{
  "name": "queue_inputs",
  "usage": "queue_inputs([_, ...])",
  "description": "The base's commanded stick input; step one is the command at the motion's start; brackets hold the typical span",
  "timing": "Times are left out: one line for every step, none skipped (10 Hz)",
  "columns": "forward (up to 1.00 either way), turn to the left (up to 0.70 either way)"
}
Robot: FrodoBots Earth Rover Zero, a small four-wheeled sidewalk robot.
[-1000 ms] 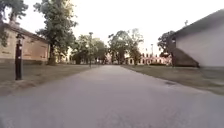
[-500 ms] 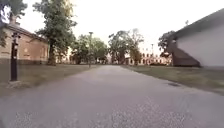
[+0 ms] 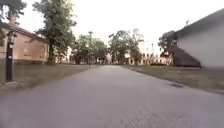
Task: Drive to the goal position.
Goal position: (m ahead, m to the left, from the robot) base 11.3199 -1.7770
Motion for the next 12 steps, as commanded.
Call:
queue_inputs([0.45,0.00])
queue_inputs([0.45,0.00])
queue_inputs([0.45,0.00])
queue_inputs([0.45,0.00])
queue_inputs([0.45,0.00])
queue_inputs([0.45,0.00])
queue_inputs([0.45,0.00])
queue_inputs([0.45,0.00])
queue_inputs([0.45,0.00])
queue_inputs([0.45,0.00])
queue_inputs([0.45,0.00])
queue_inputs([0.45,0.00])
